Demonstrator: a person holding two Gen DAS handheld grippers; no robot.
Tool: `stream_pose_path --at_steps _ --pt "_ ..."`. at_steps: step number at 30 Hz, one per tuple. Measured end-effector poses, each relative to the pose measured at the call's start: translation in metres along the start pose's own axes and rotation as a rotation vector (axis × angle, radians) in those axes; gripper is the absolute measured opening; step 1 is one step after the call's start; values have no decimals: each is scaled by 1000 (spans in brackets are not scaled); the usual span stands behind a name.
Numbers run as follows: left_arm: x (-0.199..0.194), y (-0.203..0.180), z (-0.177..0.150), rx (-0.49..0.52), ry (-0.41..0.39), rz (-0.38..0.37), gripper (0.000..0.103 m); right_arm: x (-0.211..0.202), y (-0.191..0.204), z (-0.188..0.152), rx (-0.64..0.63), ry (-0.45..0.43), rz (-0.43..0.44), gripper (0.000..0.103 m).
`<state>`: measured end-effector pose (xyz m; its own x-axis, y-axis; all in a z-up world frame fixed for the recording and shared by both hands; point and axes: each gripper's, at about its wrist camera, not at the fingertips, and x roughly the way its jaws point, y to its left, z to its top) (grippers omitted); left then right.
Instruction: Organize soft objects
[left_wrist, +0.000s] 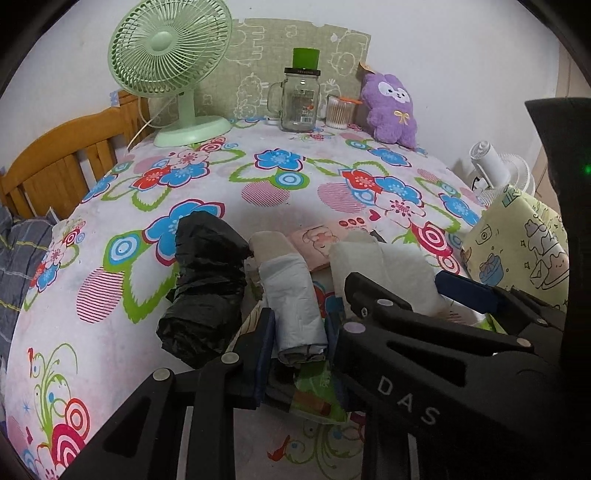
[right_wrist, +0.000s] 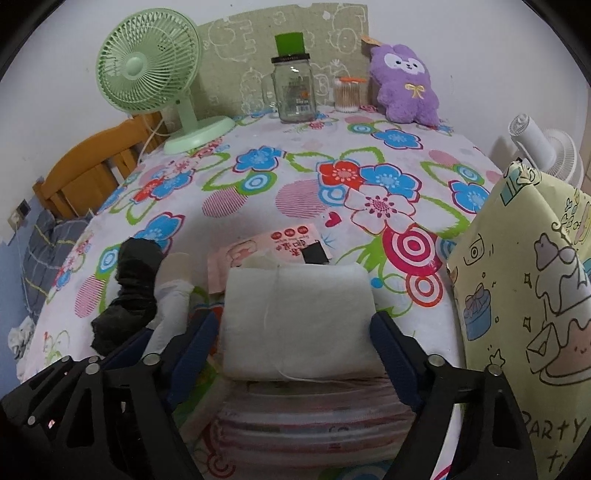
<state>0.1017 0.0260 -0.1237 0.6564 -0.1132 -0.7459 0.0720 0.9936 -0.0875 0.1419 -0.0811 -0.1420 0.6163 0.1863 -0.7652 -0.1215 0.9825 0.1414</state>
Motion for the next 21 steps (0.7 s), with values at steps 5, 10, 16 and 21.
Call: stream_pose_path --at_steps 5,10,16,21 --pt "1 -1 -1 4 -1 4 27 0 -1 -1 8 9 -9 70" --pt "0 -3 -1 4 -5 15 27 -6 2 -2 -12 -3 -2 42" --pt "-4 -4 -2 3 -8 18 25 -12 10 -3 -38 -5 44 19" --pt "-10 -4 -2 0 -18 7 25 -18 10 -3 -35 -14 61 12"
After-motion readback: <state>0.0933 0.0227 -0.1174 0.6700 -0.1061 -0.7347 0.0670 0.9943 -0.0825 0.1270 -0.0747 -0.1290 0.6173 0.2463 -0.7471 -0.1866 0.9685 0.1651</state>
